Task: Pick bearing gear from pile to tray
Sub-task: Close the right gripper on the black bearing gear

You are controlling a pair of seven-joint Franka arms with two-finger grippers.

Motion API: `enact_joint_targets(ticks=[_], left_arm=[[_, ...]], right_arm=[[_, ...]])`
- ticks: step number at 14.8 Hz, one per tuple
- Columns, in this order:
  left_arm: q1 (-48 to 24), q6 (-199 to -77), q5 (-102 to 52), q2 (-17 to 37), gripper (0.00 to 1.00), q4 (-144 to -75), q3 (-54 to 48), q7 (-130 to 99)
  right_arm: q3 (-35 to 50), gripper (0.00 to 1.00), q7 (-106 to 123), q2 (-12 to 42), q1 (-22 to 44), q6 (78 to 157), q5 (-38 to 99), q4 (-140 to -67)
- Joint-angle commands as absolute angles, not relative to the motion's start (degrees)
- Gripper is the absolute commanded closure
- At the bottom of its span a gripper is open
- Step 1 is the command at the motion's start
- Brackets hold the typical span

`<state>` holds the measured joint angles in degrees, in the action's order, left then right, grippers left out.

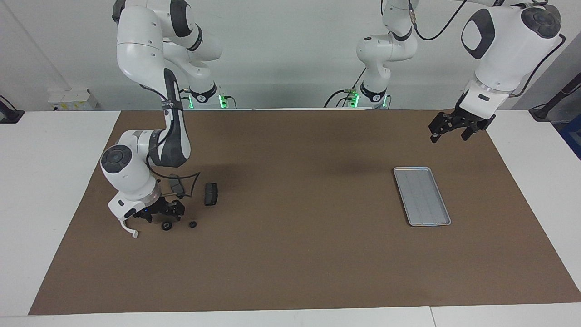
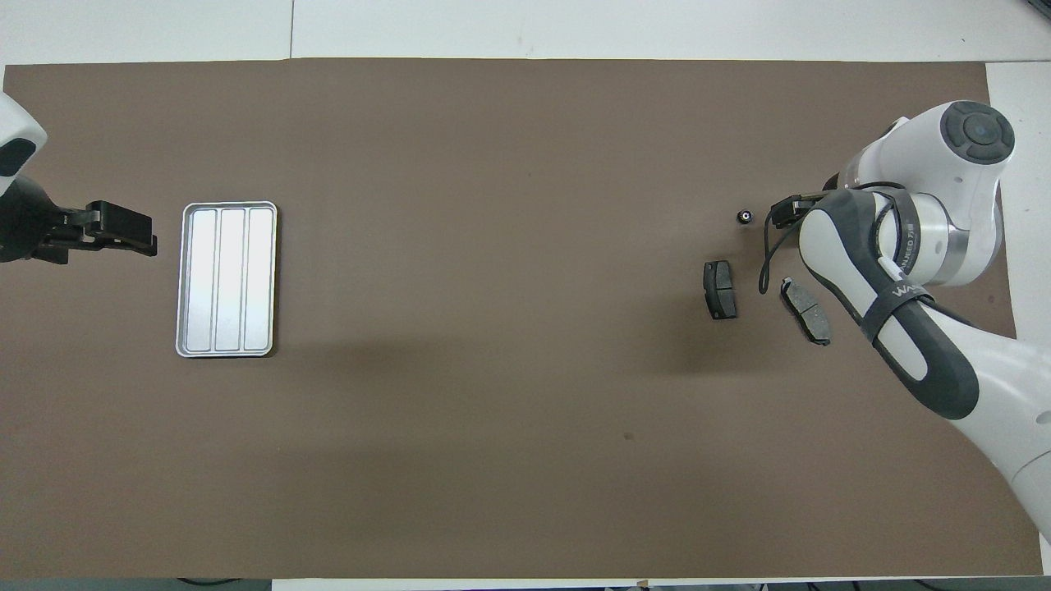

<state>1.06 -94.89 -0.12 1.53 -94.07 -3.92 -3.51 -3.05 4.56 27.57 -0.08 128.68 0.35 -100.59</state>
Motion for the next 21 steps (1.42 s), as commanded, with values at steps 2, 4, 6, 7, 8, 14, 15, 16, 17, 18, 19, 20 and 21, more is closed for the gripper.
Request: enact_joint_targets(ticks=[2, 4, 6, 7, 8, 14, 15, 16, 17, 18, 19, 20, 21], left_arm=[[0.88, -94.83, 0.35, 0.26, 0.0, -95.19, -3.69, -3.78], [0.97, -94.75, 0.35, 0.26, 0.0, -95.19, -3.78, -3.78], [0.88, -94.75, 0.35, 0.26, 0.0, -95.19, -3.78, -3.78], [0.88, -94.83, 0.35, 0.26, 0.0, -95.19, -3.69, -3.78], [0.88, -94.75, 0.26, 0.26, 0.0, -95.19, -3.78, -3.78], [0.88, -94.83, 0.35, 0.26, 0.0, -95.19, -3.69, -3.78], [0.88, -94.75, 0.35, 0.26, 0.0, -95.19, -3.78, -3.78], [0.88, -94.83, 0.35, 0.26, 0.0, -95.19, -3.78, -3.78], [0.88, -94.83, 0.35, 0.26, 0.0, -95.19, -3.78, -3.78], [0.88, -94.83, 0.35, 0.26, 0.0, -95.19, -3.69, -3.78], [0.88, -94.83, 0.26, 0.26, 0.0, -95.19, -3.69, -3.78], [0.88, -94.83, 0.35, 0.26, 0.0, -95.19, -3.69, -3.78], [0.88, -94.83, 0.35, 0.26, 0.0, -95.19, -3.69, -3.78]], right_arm=[[-2.64, 0.0, 7.12, 27.51, -0.88, 130.08, 1.93, -101.43], [-2.64, 0.0, 7.12, 27.6, -0.88, 130.43, 1.93, -101.34], [-2.64, 0.0, 7.12, 27.95, -0.88, 130.78, 1.93, -101.16], [-2.64, 0.0, 7.12, 28.04, -0.88, 131.39, 1.93, -101.16], [-2.64, 0.0, 7.12, 28.3, -0.88, 131.57, 1.93, -101.16], [-2.64, 0.11, 6.94, 28.56, -0.79, 132.54, 1.93, -101.16], [-2.64, 0.24, 6.94, 28.56, -0.79, 132.54, 1.93, -101.16], [-2.64, 0.42, 7.03, 28.56, -0.79, 132.54, 1.93, -101.16], [-2.64, 0.58, 6.94, 28.56, -0.79, 132.54, 1.93, -101.16], [-2.64, 0.76, 6.94, 28.56, -0.79, 132.37, 1.93, -101.16], [-2.64, 0.92, 6.94, 28.56, -0.79, 132.36, 1.93, -101.16], [-2.64, 1.0, 6.94, 28.56, -0.79, 132.45, 1.93, -101.16], [-2.72, 1.0, 6.94, 28.56, -0.79, 132.45, 1.93, -101.16]])
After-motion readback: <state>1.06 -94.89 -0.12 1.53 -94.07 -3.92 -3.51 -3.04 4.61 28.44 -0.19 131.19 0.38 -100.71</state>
